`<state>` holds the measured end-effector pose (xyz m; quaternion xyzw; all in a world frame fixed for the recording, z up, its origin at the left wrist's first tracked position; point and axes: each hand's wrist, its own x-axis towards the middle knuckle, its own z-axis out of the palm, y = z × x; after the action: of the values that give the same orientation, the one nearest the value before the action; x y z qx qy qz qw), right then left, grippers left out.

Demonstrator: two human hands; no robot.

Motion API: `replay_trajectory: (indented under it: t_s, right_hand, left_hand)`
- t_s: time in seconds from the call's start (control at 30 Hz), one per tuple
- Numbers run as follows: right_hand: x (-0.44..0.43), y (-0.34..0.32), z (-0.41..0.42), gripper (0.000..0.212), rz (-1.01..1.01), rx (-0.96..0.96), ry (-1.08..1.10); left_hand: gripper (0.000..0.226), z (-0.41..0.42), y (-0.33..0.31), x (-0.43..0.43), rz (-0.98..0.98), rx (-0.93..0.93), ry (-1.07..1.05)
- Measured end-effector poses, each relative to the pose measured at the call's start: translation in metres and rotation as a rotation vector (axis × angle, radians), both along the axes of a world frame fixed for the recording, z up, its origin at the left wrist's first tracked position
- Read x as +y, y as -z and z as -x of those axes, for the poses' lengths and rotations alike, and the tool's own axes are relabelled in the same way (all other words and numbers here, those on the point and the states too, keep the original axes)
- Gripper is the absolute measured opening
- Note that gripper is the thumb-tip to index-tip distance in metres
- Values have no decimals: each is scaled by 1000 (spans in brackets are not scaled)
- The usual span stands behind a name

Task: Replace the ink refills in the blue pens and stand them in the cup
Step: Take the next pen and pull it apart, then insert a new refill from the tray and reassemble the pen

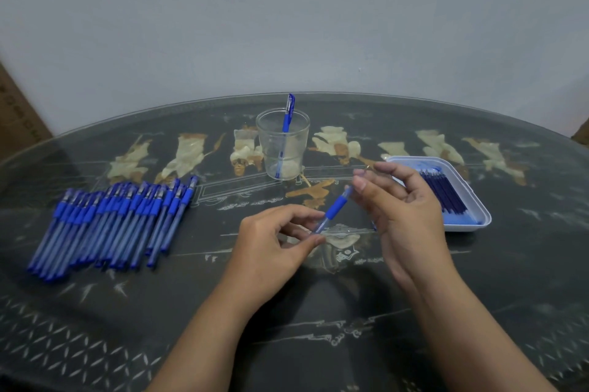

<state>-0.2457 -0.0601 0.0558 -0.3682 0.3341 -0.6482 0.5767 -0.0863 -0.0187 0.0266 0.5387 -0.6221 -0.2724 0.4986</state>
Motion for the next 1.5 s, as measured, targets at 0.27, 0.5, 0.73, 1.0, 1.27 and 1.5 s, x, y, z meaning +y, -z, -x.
replay_trajectory:
  t_s: [0.27, 0.5, 0.73, 1.0, 1.27, 1.5]
  right_hand:
    - [1, 1, 0, 12, 47, 75, 53]
    - [1, 5, -2, 16, 61, 255, 68]
    - [-15, -15, 1, 22, 47, 190, 142]
    - [-61, -56, 19, 39, 117, 330, 193]
    - [-98, -6, 19, 41, -9, 1156, -11]
    - [-114, 16, 16, 29, -49, 1339, -19]
  left_hand:
    - [32, 0, 2, -1, 12, 6, -8]
    - [32, 0, 2, -1, 17, 0, -15]
    - [32, -3, 8, -3, 40, -40, -35]
    - [32, -6, 12, -6, 74, 41, -130]
    - [32, -6, 16, -7, 76, 113, -148]
    - [31, -6, 18, -8, 57, 97, -143]
